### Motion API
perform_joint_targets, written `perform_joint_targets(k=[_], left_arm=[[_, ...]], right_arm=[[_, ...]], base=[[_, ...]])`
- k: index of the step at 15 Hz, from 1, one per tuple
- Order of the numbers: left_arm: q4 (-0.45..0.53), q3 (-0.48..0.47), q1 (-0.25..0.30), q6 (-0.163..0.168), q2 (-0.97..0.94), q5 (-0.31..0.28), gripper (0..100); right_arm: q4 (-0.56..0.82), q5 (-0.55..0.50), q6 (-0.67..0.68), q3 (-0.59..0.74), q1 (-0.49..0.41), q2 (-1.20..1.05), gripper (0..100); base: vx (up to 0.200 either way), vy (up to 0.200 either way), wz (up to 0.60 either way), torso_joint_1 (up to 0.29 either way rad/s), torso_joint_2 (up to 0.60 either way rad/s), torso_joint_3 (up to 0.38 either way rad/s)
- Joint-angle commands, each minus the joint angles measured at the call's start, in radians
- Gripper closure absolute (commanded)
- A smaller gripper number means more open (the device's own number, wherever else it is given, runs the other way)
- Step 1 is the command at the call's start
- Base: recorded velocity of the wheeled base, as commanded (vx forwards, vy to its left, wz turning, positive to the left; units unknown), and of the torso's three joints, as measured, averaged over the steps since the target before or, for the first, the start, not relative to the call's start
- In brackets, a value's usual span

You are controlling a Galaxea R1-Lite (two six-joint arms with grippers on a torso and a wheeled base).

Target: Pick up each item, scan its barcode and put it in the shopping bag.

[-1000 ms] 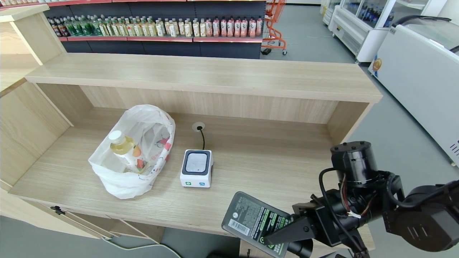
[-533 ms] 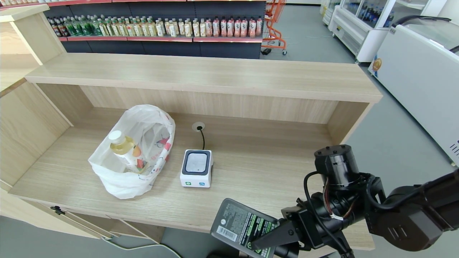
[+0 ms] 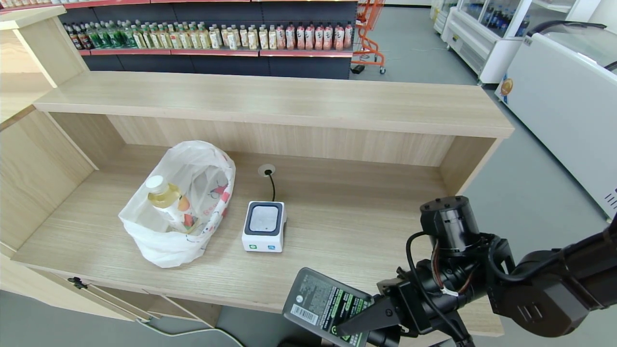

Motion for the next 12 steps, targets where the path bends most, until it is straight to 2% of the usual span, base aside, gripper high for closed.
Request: perform_joint_targets(k=[1, 2, 3, 4, 5, 7, 8, 10, 11, 12], left_arm=[[0.000, 0.000, 0.000, -0.001, 0.000, 0.000, 0], [0.000, 0.000, 0.000, -0.001, 0.000, 0.000, 0], [0.000, 0.000, 0.000, -0.001, 0.000, 0.000, 0], [0.000, 0.000, 0.000, -0.001, 0.000, 0.000, 0], [0.000, 0.000, 0.000, -0.001, 0.000, 0.000, 0], [0.000, 0.000, 0.000, -0.001, 0.000, 0.000, 0], [0.000, 0.000, 0.000, -0.001, 0.000, 0.000, 0], [0.000, 0.000, 0.000, -0.001, 0.000, 0.000, 0], [0.000, 0.000, 0.000, -0.001, 0.000, 0.000, 0], [0.000, 0.000, 0.000, -0.001, 0.000, 0.000, 0]], right_arm=[[0.000, 0.000, -0.001, 0.004, 0.000, -0.007, 100], [0.003, 0.000, 0.004, 0.003, 0.000, -0.010, 100], [0.006, -0.001, 0.081, -0.008, 0.000, -0.019, 100], [0.006, -0.014, 0.280, -0.046, -0.008, -0.031, 100], [0.008, -0.089, 0.501, -0.074, -0.011, -0.062, 100], [0.057, -0.409, 1.092, 0.047, -0.019, -0.214, 100], [0.068, -0.484, 1.246, 0.081, -0.059, -0.288, 100], [0.115, -0.458, 1.286, 0.096, -0.161, -0.340, 100], [0.184, -0.423, 1.299, 0.101, -0.217, -0.358, 100], [0.281, -0.354, 1.450, 0.093, -0.255, -0.410, 100]], base=[[0.000, 0.000, 0.00, 0.000, 0.00, 0.000], [0.000, 0.000, 0.00, 0.000, 0.00, 0.000], [0.000, 0.000, 0.00, 0.000, 0.00, 0.000], [0.000, 0.000, 0.00, 0.000, 0.00, 0.000], [0.000, 0.000, 0.00, 0.000, 0.00, 0.000], [0.000, 0.000, 0.00, 0.000, 0.00, 0.000], [0.000, 0.000, 0.00, 0.000, 0.00, 0.000], [0.000, 0.000, 0.00, 0.000, 0.00, 0.000], [0.000, 0.000, 0.00, 0.000, 0.00, 0.000], [0.000, 0.000, 0.00, 0.000, 0.00, 0.000]])
